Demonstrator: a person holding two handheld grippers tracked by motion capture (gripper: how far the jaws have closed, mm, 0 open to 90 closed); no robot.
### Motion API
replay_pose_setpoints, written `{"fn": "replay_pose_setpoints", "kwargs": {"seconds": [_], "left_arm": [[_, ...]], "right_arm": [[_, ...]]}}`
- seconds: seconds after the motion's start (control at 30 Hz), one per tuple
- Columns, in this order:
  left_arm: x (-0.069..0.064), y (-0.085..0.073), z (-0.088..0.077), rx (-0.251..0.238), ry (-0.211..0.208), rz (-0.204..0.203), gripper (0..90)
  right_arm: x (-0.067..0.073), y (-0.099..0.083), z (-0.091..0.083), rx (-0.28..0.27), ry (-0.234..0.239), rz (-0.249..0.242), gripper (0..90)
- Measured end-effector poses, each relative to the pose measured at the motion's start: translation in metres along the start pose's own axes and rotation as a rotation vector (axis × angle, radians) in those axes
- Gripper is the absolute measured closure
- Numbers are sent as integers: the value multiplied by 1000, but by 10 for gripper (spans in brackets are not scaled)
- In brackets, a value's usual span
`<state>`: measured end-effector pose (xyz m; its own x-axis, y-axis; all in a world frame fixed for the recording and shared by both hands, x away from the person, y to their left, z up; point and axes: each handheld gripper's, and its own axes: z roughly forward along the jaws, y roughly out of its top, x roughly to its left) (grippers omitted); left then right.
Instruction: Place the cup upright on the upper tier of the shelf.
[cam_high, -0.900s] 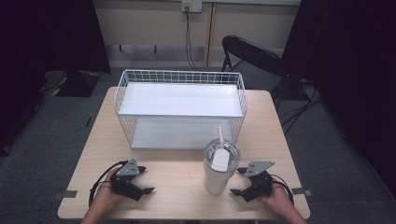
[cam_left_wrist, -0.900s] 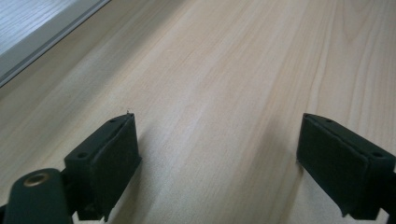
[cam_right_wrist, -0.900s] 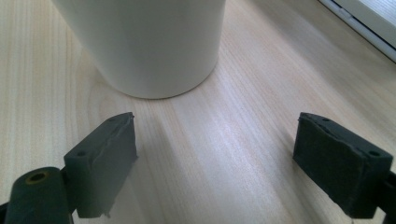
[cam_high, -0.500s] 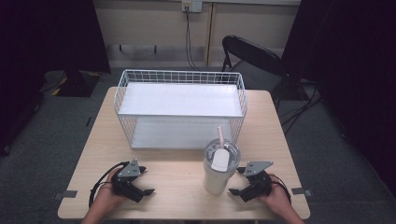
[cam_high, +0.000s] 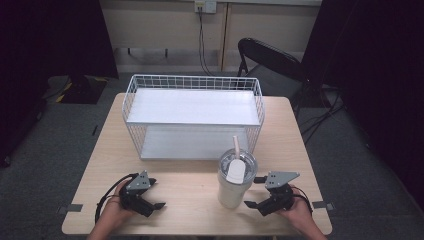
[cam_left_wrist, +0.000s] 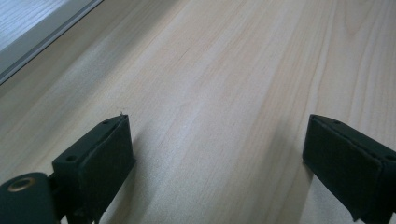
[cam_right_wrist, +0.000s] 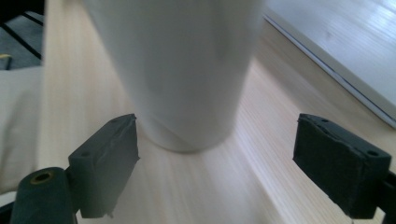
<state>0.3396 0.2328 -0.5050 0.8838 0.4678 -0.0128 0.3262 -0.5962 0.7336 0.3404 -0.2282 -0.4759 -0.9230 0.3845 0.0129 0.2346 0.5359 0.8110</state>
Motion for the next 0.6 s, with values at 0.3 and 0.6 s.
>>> {"fn": "replay_pose_setpoints", "kwargs": {"seconds": [0.3,0.6], "left_arm": [[-1,0,0,-1,3,-5,80],[-1,0,0,0,3,-5,80]], "right_arm": [[8,16,-4,-102,28,15,131],[6,25,-3,-180,58,50,117]]}}
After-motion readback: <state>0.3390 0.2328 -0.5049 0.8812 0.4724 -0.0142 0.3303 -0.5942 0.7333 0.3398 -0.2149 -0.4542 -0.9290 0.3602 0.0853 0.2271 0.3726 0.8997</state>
